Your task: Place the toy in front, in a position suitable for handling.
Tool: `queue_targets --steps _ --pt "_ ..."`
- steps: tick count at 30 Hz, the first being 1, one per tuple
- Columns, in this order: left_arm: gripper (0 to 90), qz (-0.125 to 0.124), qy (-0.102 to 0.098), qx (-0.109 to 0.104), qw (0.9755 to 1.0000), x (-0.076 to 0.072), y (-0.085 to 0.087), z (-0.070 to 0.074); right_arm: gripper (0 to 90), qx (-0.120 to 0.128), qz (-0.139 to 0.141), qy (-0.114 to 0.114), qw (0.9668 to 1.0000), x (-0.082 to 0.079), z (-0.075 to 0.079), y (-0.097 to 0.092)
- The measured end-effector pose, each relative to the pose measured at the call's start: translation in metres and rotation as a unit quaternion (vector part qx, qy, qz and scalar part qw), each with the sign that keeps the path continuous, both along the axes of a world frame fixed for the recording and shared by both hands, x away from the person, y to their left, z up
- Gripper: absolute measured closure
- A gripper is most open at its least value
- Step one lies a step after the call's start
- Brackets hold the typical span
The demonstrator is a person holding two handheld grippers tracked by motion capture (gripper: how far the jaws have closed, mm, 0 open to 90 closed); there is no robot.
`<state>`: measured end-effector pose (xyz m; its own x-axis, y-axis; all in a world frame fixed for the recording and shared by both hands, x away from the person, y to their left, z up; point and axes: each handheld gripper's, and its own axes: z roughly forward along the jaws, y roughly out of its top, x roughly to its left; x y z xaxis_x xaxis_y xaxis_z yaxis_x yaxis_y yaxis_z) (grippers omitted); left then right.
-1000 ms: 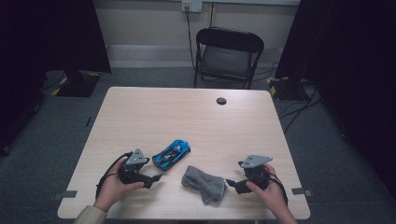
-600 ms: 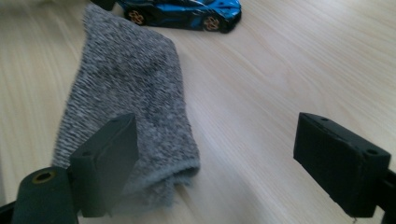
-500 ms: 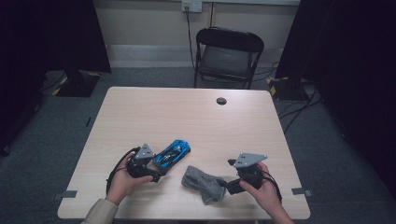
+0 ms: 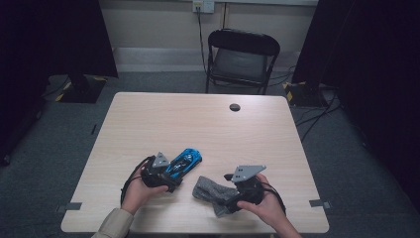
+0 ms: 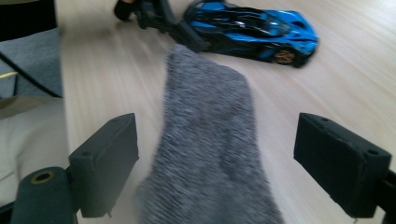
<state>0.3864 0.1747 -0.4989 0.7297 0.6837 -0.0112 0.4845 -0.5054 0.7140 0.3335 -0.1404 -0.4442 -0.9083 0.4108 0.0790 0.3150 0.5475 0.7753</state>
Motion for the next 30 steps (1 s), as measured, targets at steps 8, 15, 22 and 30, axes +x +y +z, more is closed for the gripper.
queue_targets --steps 8,15,22,30 --pt "10.9 0.008 -0.008 -0.007 0.9999 0.001 -0.002 0.0 35.9 -0.018 0.025 0.011 0.9994 -0.003 -0.017 0.024" --pt "23.3 0.001 -0.014 -0.015 0.9998 -0.001 0.002 0.0 65.0 -0.047 0.035 0.01 0.9982 -0.001 -0.027 0.029" --pt "23.6 -0.007 -0.011 -0.012 0.9998 -0.008 0.01 0.001 77.2 -0.052 0.029 0.021 0.998 0.0 -0.027 0.026" --pt "23.7 -0.014 -0.015 -0.012 0.9997 -0.02 0.022 0.001 81.5 -0.031 0.028 0.027 0.9988 0.006 -0.014 0.028"
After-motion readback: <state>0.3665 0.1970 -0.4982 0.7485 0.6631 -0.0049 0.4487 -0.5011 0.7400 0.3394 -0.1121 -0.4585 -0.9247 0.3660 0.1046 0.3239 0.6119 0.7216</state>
